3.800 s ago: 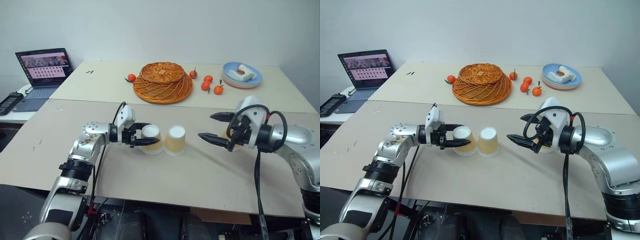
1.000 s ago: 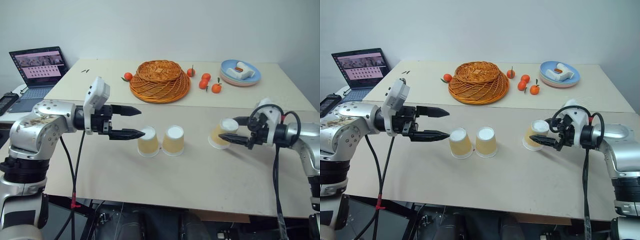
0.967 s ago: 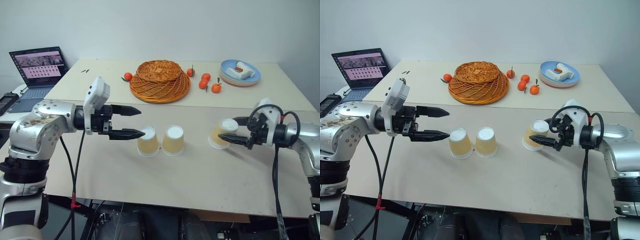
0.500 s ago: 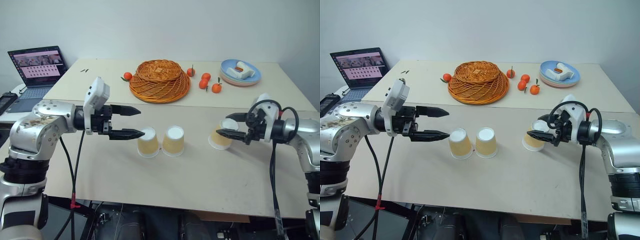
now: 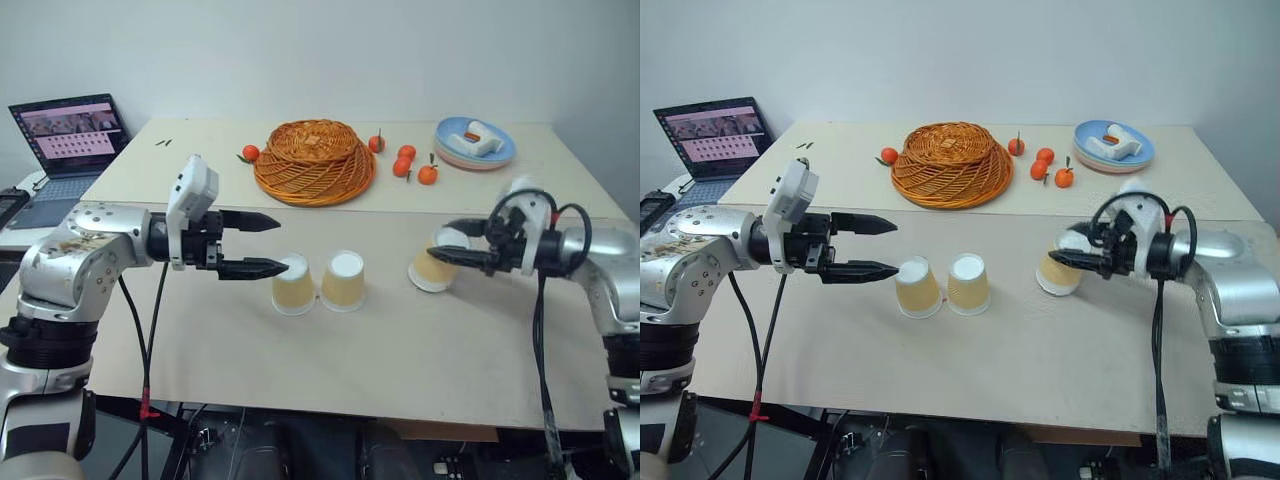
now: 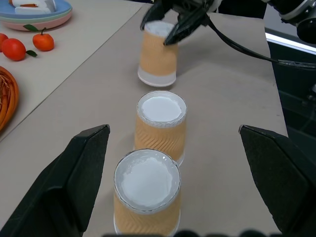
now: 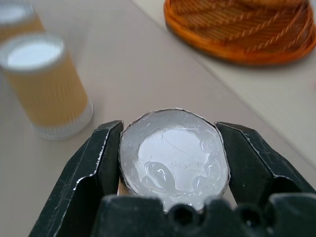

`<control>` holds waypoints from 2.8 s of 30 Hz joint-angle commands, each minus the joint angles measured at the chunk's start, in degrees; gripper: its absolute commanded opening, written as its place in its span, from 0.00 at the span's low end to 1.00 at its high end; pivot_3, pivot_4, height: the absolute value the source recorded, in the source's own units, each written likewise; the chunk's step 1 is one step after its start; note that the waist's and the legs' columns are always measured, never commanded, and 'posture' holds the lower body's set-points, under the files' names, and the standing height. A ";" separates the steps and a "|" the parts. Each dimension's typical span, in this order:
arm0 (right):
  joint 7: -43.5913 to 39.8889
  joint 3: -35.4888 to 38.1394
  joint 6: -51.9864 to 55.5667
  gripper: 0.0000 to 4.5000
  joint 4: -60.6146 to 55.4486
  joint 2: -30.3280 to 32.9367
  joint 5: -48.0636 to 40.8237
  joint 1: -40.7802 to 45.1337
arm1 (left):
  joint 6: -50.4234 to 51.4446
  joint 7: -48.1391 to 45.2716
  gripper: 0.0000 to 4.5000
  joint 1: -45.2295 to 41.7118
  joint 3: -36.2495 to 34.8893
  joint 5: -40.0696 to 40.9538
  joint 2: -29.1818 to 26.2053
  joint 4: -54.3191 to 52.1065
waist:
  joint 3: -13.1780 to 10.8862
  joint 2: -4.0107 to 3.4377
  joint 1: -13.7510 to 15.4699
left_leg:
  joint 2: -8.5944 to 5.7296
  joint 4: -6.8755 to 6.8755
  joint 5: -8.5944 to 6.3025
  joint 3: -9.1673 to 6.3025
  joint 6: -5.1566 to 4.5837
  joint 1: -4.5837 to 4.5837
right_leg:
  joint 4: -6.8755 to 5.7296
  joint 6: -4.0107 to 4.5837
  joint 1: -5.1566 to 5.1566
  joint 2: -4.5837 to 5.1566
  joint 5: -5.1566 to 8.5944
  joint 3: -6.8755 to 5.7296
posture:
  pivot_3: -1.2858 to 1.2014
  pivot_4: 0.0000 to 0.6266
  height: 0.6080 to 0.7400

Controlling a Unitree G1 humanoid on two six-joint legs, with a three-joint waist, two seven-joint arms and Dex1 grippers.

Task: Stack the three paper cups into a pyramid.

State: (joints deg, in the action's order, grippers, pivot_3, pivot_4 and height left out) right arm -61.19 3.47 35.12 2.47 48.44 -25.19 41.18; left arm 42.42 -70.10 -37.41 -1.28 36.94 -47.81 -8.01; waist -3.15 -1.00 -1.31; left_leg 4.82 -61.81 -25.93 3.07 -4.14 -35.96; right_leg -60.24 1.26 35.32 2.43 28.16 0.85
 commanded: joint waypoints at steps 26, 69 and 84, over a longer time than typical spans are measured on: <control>-11.06 -16.43 17.35 0.60 5.30 -15.43 -1.41 32.01 | 0.89 6.93 1.00 6.79 -6.00 2.60 -0.93 -5.07 | -0.01 0.00 0.32 | -0.09 0.06 0.03 -0.08 0.06 -0.06 | -0.12 0.01 -0.03 0.25 -0.01 -0.12 | 0.52 0.24 0.13; -10.24 -12.39 19.02 1.00 4.90 -18.04 -3.31 33.86 | 0.71 7.08 1.00 5.22 -5.20 1.84 -0.41 -3.94 | -0.01 0.00 -0.44 | -0.10 0.04 0.03 -0.19 0.07 -0.03 | -0.56 0.01 0.06 0.23 -0.01 -0.13 | 0.52 0.24 0.13; 27.86 6.62 14.71 1.00 11.44 -7.74 9.17 18.21 | 0.73 38.91 1.00 18.89 -26.80 0.93 11.43 -9.32 | 0.31 0.51 0.62 | -0.05 0.08 0.01 -0.26 0.03 0.00 | -0.50 -0.01 -0.16 0.38 -0.02 -0.09 | 0.52 0.24 0.13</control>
State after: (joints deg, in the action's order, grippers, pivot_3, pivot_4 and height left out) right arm -39.18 9.68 52.34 13.73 41.15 -19.72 61.87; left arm 44.80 -36.39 -18.16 -24.14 38.93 -36.93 -15.03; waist -2.84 -0.49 -0.70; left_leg 4.77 -61.74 -25.91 2.85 -4.08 -36.11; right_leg -60.74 1.25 35.24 2.89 28.15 0.76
